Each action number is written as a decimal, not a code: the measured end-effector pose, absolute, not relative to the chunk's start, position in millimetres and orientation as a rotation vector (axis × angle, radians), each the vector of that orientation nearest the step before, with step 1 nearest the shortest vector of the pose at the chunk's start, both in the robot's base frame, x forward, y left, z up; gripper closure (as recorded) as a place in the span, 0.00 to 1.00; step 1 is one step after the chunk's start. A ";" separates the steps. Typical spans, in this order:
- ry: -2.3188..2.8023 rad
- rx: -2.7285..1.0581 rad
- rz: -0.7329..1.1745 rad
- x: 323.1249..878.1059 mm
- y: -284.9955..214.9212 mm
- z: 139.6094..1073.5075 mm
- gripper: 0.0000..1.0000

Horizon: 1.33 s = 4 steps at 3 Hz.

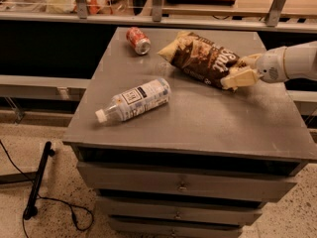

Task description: Move brown chip bag near blue plastic bottle

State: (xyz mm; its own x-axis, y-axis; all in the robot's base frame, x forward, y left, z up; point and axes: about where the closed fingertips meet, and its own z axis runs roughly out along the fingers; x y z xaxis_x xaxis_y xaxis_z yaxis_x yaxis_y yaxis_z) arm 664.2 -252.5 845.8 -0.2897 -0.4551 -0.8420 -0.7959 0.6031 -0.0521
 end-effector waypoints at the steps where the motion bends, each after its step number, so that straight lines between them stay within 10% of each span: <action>1: 1.878 -1.029 0.516 656.5 -242.6 873.9 0.88; 4: 1.909 -1.338 0.750 579.8 -191.5 922.6 1.00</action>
Offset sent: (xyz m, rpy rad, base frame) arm -0.0799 0.0485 0.0910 -0.0162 0.0954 0.3932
